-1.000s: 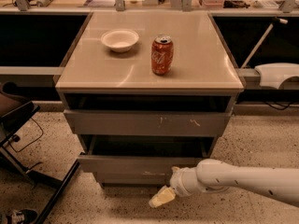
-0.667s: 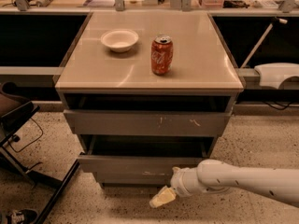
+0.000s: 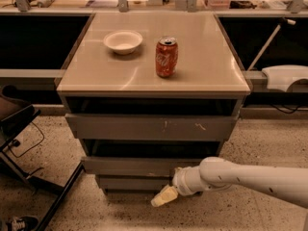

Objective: Close middle drawer

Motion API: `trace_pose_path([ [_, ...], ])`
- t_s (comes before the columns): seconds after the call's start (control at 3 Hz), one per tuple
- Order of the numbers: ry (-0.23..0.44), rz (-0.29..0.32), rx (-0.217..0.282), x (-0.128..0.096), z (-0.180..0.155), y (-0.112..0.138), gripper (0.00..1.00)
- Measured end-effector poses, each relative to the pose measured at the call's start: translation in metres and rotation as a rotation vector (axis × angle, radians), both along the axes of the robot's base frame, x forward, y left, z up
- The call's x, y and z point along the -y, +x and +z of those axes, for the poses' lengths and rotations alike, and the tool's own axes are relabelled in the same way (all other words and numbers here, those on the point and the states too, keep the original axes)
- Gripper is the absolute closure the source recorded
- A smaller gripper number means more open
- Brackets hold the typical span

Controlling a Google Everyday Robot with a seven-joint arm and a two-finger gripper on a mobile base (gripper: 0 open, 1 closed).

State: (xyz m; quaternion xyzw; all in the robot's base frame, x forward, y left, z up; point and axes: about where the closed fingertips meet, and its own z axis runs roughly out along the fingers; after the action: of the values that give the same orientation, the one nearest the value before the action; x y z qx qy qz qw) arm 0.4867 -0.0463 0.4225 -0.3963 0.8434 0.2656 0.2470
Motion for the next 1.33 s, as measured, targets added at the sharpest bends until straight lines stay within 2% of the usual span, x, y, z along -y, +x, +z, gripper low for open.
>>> trace_pose_path([
  [0.33,0.022,0.048,0.010,-0.032,0.003,0.025,0.00],
  [0.67,0.022,0.048,0.010,-0.032,0.003,0.024,0.00],
  [1.0,0.037,0.072,0.021,-0.048,0.006,0.033,0.00],
  [1.33,0.065,0.128,0.036,-0.079,0.009,0.041,0.00],
])
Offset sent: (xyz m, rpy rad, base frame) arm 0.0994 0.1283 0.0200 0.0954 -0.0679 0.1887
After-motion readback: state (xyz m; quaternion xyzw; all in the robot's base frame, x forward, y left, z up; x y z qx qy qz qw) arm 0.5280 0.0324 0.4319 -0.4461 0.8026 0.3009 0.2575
